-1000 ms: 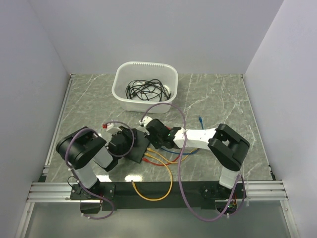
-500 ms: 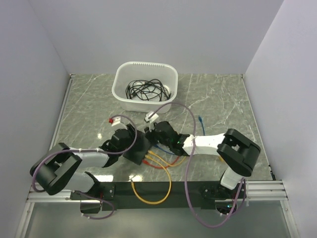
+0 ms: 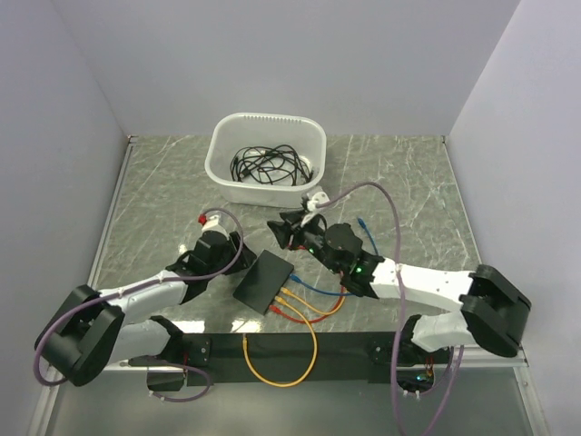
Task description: Insert the plug into the switch port
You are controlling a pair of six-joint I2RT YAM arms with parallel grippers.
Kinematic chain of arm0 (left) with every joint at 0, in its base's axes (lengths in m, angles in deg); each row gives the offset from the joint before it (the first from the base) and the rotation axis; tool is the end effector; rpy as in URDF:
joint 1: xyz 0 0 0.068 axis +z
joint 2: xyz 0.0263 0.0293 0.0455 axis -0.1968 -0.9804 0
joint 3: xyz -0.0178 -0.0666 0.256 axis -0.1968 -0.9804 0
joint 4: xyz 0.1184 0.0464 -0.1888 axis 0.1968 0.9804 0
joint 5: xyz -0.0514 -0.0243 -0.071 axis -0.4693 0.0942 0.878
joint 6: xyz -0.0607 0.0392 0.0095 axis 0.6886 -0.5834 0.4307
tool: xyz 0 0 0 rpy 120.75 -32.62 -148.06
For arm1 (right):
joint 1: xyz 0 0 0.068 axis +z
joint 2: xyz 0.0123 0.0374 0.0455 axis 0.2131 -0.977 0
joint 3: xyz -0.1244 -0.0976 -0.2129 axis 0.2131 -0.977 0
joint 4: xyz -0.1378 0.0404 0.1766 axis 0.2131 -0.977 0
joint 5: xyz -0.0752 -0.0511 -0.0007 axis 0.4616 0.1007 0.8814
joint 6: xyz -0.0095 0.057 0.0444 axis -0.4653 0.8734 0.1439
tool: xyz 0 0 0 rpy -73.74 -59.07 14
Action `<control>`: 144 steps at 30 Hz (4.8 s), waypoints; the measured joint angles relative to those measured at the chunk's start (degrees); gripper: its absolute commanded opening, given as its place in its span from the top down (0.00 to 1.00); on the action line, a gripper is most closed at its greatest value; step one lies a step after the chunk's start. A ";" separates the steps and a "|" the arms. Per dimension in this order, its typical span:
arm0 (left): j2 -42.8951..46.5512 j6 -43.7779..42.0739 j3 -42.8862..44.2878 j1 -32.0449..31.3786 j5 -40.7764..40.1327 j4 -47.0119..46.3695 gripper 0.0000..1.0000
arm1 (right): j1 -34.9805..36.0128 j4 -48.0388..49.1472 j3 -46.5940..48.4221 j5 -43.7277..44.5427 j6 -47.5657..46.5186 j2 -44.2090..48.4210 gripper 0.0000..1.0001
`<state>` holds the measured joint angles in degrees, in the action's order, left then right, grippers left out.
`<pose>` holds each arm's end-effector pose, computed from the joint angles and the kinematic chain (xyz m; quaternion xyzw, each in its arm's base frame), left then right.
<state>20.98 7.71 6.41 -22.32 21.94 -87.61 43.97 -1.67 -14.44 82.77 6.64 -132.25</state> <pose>0.1807 -0.1154 0.1527 -0.1239 0.8836 -0.2703 0.3618 0.1723 0.2382 0.2917 -0.2098 0.6530 0.3410 0.6429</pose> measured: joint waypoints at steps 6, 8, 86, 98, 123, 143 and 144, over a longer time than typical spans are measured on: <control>4.61 -2.05 3.89 2.34 0.28 4.92 0.43 | 0.11 -7.98 -3.28 3.67 2.05 11.96 0.41; 5.86 -2.73 5.11 2.84 0.31 6.12 0.43 | 0.11 -10.40 -3.26 4.85 2.78 15.85 0.37; 61.79 -10.56 23.93 3.98 -15.41 46.51 0.01 | 9.14 -92.87 24.09 -7.87 8.44 65.16 0.00; 61.66 -10.58 23.85 3.98 -15.45 46.51 0.01 | 10.23 -92.98 22.56 -8.68 8.61 63.49 0.00; 61.59 -10.56 23.82 3.98 -15.47 46.53 0.01 | 10.23 -93.00 22.56 -9.88 7.30 63.49 0.00; 61.59 -10.56 23.82 3.98 -15.50 46.58 0.01 | 10.23 -92.98 22.53 -9.88 7.13 63.32 0.00; 61.59 -10.54 23.82 3.98 -15.50 46.60 0.01 | 10.23 -92.98 22.53 -9.88 7.10 63.25 0.00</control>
<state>82.58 -2.83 30.23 -18.34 6.44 -41.01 54.20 -94.65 8.09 72.89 13.74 -69.00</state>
